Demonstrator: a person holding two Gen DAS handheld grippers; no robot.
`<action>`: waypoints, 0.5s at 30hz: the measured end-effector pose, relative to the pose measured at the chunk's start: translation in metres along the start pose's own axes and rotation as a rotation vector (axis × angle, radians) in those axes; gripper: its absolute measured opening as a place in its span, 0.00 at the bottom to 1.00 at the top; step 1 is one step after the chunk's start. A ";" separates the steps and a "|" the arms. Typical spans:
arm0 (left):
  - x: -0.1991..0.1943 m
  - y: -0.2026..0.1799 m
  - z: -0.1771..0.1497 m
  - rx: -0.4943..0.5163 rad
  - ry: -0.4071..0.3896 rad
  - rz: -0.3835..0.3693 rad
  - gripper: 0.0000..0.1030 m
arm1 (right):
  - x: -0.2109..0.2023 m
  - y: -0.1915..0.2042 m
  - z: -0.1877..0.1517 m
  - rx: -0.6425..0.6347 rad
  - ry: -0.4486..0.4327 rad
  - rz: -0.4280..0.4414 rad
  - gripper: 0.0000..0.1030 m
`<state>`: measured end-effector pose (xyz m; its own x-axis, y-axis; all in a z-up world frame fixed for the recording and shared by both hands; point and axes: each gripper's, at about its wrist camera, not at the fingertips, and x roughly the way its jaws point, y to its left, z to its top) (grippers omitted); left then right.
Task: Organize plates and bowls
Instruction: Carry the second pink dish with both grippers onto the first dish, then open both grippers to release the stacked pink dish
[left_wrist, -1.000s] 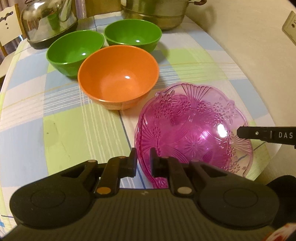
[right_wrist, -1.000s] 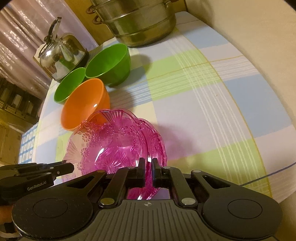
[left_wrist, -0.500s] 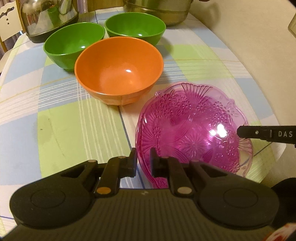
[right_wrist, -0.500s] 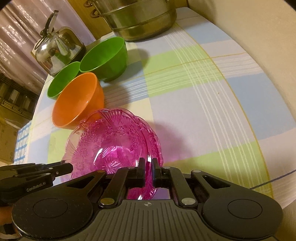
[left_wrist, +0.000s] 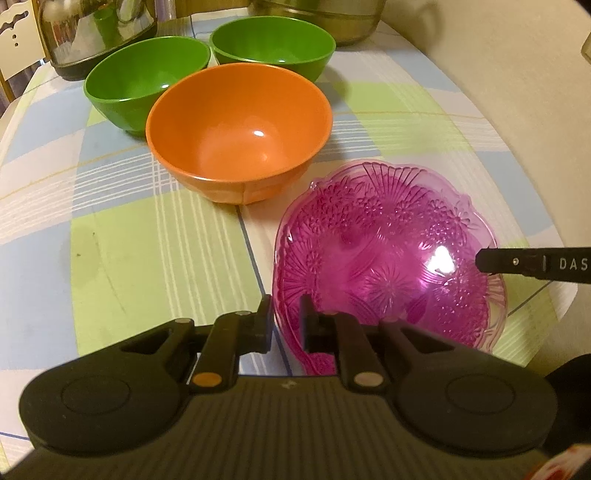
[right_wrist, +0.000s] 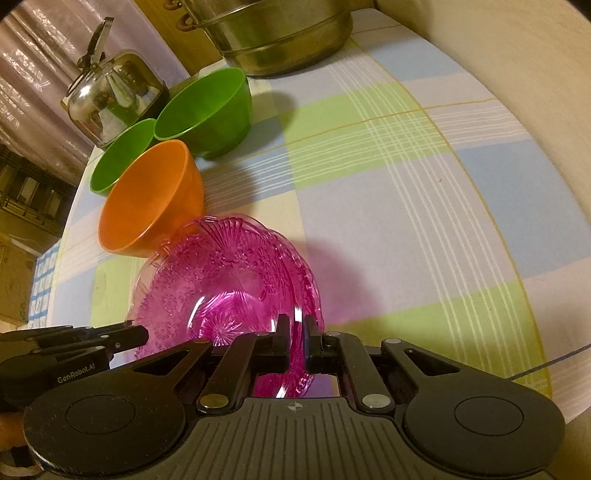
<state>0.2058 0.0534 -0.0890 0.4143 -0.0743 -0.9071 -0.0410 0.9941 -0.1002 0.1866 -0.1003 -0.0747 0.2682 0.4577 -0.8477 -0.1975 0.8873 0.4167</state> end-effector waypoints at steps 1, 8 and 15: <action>0.001 0.000 0.000 0.000 0.002 -0.001 0.13 | 0.000 0.000 0.000 0.000 -0.003 0.000 0.07; 0.001 0.002 0.001 -0.014 -0.006 -0.015 0.17 | 0.000 -0.001 0.000 0.006 -0.010 0.008 0.07; -0.003 0.008 0.002 -0.034 -0.020 -0.017 0.22 | -0.009 -0.005 0.003 0.018 -0.046 0.021 0.60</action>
<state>0.2059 0.0614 -0.0866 0.4333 -0.0891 -0.8968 -0.0647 0.9895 -0.1295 0.1883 -0.1085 -0.0683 0.3073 0.4781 -0.8228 -0.1871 0.8781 0.4404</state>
